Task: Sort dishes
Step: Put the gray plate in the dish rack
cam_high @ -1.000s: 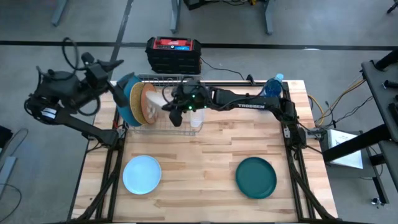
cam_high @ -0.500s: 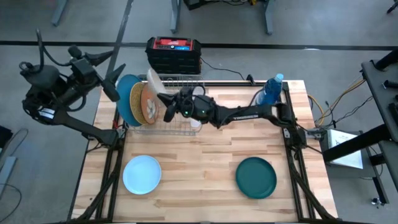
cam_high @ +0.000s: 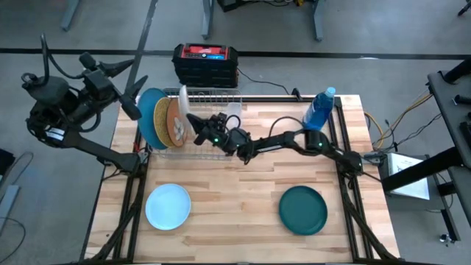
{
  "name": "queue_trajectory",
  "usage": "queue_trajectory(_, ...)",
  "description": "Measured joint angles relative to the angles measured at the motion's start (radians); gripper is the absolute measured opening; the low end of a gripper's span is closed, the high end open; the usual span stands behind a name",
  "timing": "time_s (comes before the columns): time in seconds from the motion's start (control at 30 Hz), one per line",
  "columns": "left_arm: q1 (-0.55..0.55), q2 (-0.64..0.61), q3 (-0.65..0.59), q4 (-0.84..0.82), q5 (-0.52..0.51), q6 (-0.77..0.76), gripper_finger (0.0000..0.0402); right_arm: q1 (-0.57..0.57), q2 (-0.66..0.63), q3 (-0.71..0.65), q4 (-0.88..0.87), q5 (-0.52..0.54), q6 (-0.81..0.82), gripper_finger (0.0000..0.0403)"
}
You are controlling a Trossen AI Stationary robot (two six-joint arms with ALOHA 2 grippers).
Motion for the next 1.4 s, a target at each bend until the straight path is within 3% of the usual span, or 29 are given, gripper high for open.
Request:
queue_trajectory(0.17,0.0,-0.001,0.0,-0.004,0.0,0.0,0.0235,0.009,0.099,0.132,0.006,0.042,0.012,0.0)
queue_trajectory(0.5,0.0,-0.007,0.0,-0.016,0.0,-0.001,0.0235,0.048,0.227,0.361,0.0,0.19,-0.147,0.0)
queue_trajectory(0.83,0.0,-0.007,0.0,-0.038,0.0,-0.002,0.0235,0.053,0.236,0.378,-0.068,0.226,-0.107,0.0)
queue_trajectory(1.1,0.0,-0.006,0.0,-0.046,0.0,-0.006,0.0235,0.048,0.236,0.377,-0.121,0.15,-0.042,0.0)
queue_trajectory(1.4,0.0,-0.005,0.0,-0.045,0.0,-0.007,0.0235,0.043,0.236,0.376,-0.137,0.158,0.008,0.0)
